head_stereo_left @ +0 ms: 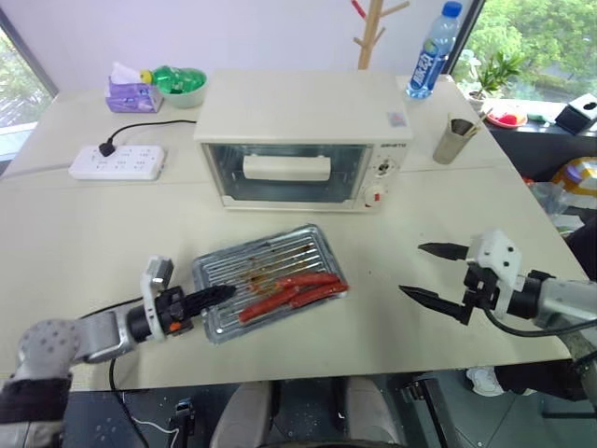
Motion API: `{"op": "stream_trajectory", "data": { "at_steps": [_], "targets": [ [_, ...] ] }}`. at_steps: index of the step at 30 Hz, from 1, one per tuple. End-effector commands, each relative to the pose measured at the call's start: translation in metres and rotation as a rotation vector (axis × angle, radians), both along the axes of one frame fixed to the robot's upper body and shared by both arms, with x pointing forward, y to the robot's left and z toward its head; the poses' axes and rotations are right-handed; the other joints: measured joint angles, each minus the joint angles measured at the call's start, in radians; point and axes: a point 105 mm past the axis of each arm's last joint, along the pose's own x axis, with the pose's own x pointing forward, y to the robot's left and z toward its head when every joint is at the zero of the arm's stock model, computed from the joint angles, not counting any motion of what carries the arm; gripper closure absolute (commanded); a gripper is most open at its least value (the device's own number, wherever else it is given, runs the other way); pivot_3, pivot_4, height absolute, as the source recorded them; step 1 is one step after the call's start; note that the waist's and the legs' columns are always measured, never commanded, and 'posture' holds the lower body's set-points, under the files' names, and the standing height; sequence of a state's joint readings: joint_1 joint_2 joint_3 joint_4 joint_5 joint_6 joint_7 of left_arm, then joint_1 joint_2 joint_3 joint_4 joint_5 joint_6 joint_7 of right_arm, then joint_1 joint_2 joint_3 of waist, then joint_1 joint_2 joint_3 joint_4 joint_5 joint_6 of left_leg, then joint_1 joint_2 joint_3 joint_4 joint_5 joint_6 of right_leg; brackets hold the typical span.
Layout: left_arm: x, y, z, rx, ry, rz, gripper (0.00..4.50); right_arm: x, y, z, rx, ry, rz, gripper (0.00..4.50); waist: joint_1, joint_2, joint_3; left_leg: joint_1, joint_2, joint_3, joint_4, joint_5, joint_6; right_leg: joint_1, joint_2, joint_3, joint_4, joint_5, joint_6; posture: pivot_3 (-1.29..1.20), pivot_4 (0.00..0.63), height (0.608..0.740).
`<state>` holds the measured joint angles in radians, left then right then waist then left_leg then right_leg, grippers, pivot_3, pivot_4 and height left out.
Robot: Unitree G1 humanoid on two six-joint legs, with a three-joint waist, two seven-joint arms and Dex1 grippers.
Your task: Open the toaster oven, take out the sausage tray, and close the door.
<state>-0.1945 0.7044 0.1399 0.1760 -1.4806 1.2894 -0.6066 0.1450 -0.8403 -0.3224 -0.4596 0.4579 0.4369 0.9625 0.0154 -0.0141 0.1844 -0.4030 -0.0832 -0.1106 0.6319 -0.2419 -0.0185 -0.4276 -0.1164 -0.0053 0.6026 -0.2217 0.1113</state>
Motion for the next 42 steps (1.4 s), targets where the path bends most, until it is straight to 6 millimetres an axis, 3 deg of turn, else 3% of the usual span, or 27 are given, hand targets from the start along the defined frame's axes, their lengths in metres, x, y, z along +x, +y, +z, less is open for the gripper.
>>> {"op": "stream_trajectory", "data": {
  "at_steps": [1, 12, 15, 21, 22, 27, 32, 35, 36, 40, 42],
  "targets": [
    [0.009, -0.016, -0.005, 0.001, 0.014, -0.084, 4.50, -0.008, 0.004, 0.013, -0.005, -0.056, -0.001, 0.04, 0.002, 0.001, 0.000, 0.000, 0.000, 0.000, 0.000, 0.000, 0.000, 0.000, 0.000, 0.000, 0.000, 0.000, 0.000, 0.00, 0.150, 0.739],
    [0.041, -0.033, -0.010, 0.089, 0.001, -0.181, 4.50, -0.022, 0.008, 0.006, -0.003, -0.062, -0.043, 0.04, 0.026, 0.003, -0.002, 0.012, -0.003, -0.001, 0.000, 0.000, -0.001, 0.014, -0.003, 0.000, -0.001, 0.000, 0.002, 0.00, 0.150, 0.739],
    [0.043, -0.033, -0.010, 0.112, -0.013, -0.203, 3.34, -0.022, 0.011, 0.005, -0.001, -0.065, -0.037, 0.00, 0.023, 0.003, -0.002, 0.012, -0.003, -0.001, 0.000, 0.001, -0.001, 0.014, -0.003, 0.000, -0.001, 0.000, 0.002, 0.00, 0.150, 0.739],
    [0.046, -0.025, -0.006, 0.148, -0.040, -0.203, 0.31, -0.018, 0.012, 0.005, 0.002, -0.071, -0.034, 0.00, 0.024, 0.003, -0.002, 0.012, -0.003, -0.002, 0.000, 0.001, -0.001, 0.013, -0.002, 0.000, -0.002, 0.000, 0.003, 0.00, 0.150, 0.739],
    [0.047, -0.019, -0.006, 0.165, -0.046, -0.190, 0.05, -0.017, 0.012, 0.005, 0.003, -0.072, -0.031, 0.00, 0.023, 0.003, -0.002, 0.012, -0.003, -0.002, 0.000, 0.001, -0.001, 0.014, -0.002, 0.000, -0.001, 0.000, 0.003, 0.00, 0.150, 0.739],
    [0.044, 0.011, 0.000, 0.262, -0.089, -0.137, 0.05, -0.014, 0.015, 0.004, 0.002, -0.074, -0.012, 0.00, 0.004, 0.003, -0.002, 0.013, -0.001, -0.002, 0.000, 0.000, -0.001, 0.014, -0.002, 0.000, -0.002, 0.000, 0.004, 0.00, 0.150, 0.739],
    [0.038, 0.074, -0.005, 0.680, -0.331, -0.040, 0.05, -0.005, 0.015, 0.003, -0.001, -0.077, 0.015, 0.00, -0.030, 0.004, -0.002, 0.013, 0.003, -0.001, -0.005, 0.000, -0.001, 0.010, 0.000, 0.002, -0.001, 0.001, 0.002, 0.00, 0.150, 0.739],
    [0.036, 0.100, 0.007, 0.842, -0.478, -0.019, 0.05, -0.002, 0.015, 0.004, -0.001, -0.080, 0.035, 0.00, -0.028, 0.006, -0.004, 0.013, 0.006, 0.001, -0.006, 0.000, -0.001, 0.008, 0.001, 0.002, -0.001, 0.002, 0.000, 0.00, 0.150, 0.739],
    [0.032, 0.103, 0.018, 0.850, -0.543, -0.026, 0.05, -0.001, 0.015, 0.004, -0.002, -0.080, 0.045, 0.00, -0.027, 0.006, -0.004, 0.012, 0.007, 0.001, -0.006, 0.000, -0.001, 0.007, 0.002, 0.002, -0.001, 0.002, -0.001, 0.00, 0.150, 0.739],
    [0.009, 0.094, 0.097, 0.782, -0.826, -0.116, 0.05, 0.001, 0.022, 0.013, 0.027, -0.045, 0.128, 0.00, -0.024, 0.000, 0.001, 0.007, 0.008, 0.002, -0.005, 0.000, -0.001, 0.002, 0.001, 0.001, -0.002, 0.003, -0.002, 0.00, 0.150, 0.739],
    [-0.002, 0.085, 0.116, 0.748, -0.887, -0.174, 0.05, 0.001, 0.024, 0.016, 0.038, -0.023, 0.161, 0.00, -0.012, 0.000, 0.001, -0.001, 0.008, 0.002, -0.001, 0.000, -0.001, -0.001, 0.000, -0.001, -0.003, 0.003, -0.002, 0.00, 0.150, 0.739]
  ]
}}
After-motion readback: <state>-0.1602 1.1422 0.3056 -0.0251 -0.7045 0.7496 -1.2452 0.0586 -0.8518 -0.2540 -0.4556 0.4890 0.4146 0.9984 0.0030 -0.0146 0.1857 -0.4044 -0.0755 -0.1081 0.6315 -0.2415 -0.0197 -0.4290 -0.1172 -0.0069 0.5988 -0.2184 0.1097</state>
